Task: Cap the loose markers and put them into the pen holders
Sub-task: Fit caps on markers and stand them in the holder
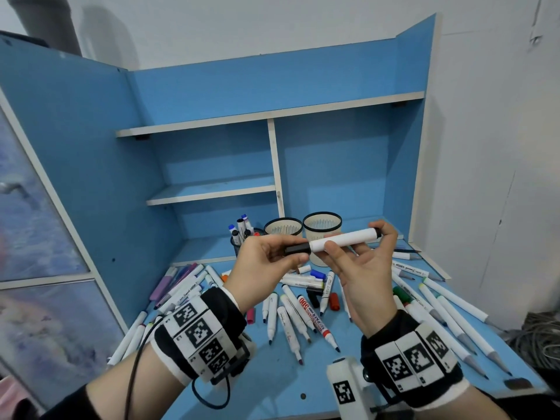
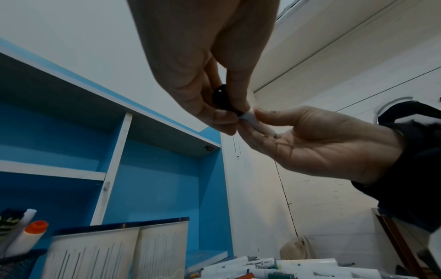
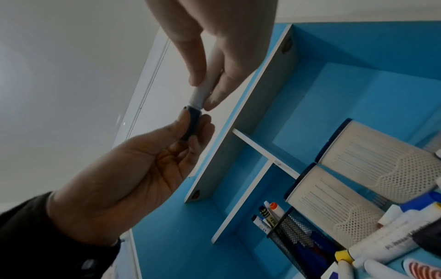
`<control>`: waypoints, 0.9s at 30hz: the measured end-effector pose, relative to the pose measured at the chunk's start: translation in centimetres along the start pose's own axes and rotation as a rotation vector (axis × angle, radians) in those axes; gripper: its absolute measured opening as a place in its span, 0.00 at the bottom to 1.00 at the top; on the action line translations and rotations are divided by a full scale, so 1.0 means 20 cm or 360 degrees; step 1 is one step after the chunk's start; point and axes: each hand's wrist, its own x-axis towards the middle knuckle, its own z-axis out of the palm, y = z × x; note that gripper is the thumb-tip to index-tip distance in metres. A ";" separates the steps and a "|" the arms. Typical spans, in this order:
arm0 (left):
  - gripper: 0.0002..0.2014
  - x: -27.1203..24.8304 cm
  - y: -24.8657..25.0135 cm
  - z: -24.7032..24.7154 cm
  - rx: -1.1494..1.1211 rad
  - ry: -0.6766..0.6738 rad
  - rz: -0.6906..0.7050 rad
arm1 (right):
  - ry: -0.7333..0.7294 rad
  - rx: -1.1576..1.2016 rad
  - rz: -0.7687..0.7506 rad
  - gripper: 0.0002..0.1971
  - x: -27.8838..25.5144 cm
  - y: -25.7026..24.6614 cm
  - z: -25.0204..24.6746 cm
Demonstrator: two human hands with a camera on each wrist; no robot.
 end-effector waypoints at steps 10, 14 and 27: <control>0.09 0.02 0.00 -0.03 0.0005 -0.0196 -0.0123 | 0.0097 -0.0186 -0.0217 0.31 -0.04 0.09 0.00; 0.08 0.00 0.02 -0.08 0.0008 -0.0259 -0.0187 | 0.0036 -0.0256 -0.0250 0.31 -0.04 0.10 0.01; 0.15 0.10 0.13 -0.09 0.0909 -0.0107 0.0422 | -0.0279 -0.0684 -0.0295 0.10 0.06 0.01 0.06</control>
